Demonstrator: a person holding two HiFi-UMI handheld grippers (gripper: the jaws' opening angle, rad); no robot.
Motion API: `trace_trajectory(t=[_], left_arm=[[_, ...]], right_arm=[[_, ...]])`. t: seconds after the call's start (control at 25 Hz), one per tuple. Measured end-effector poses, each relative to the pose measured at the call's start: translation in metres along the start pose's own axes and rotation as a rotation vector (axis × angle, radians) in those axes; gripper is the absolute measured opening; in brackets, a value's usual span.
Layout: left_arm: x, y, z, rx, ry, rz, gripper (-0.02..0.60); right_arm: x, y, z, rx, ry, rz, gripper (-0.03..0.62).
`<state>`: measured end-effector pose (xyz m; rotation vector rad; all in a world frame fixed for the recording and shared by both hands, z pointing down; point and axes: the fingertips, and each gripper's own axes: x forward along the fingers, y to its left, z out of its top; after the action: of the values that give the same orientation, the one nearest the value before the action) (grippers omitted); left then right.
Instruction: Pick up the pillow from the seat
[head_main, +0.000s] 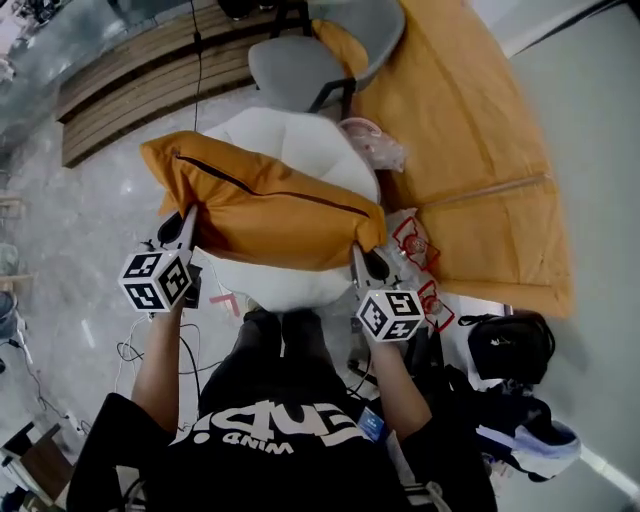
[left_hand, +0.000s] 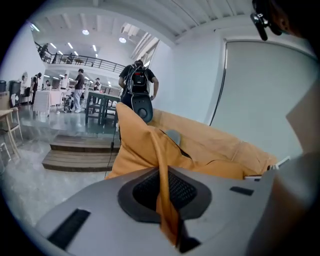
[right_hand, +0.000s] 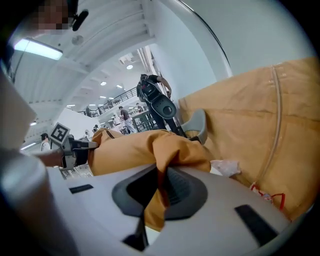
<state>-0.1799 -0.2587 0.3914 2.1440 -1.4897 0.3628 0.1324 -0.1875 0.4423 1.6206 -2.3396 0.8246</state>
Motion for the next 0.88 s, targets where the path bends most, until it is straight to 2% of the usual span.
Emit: trace_trajectory(t=[0.2, 0.36, 0.52, 0.88], left_arm=[[-0.079, -0.023, 0.048, 0.046, -0.112, 0.005, 0.025], [-0.121, -0.033, 0.072, 0.042, -0.206, 0.003, 0.025], [-0.134, -0.04, 0.081, 0.034, -0.256, -0.01, 0.025], [-0.14, -0.045, 0.089, 0.018, -0.284, -0.028, 0.024]], right_arm=[[-0.051, 0.041, 0.054, -0.076, -0.065, 0.049, 0.043], [-0.08, 0.065, 0.097, -0.176, -0.144, 0.084, 0.043], [-0.088, 0.071, 0.118, -0.199, -0.185, 0.098, 0.043], [-0.086, 0.072, 0.136, -0.217, -0.192, 0.117, 0.043]])
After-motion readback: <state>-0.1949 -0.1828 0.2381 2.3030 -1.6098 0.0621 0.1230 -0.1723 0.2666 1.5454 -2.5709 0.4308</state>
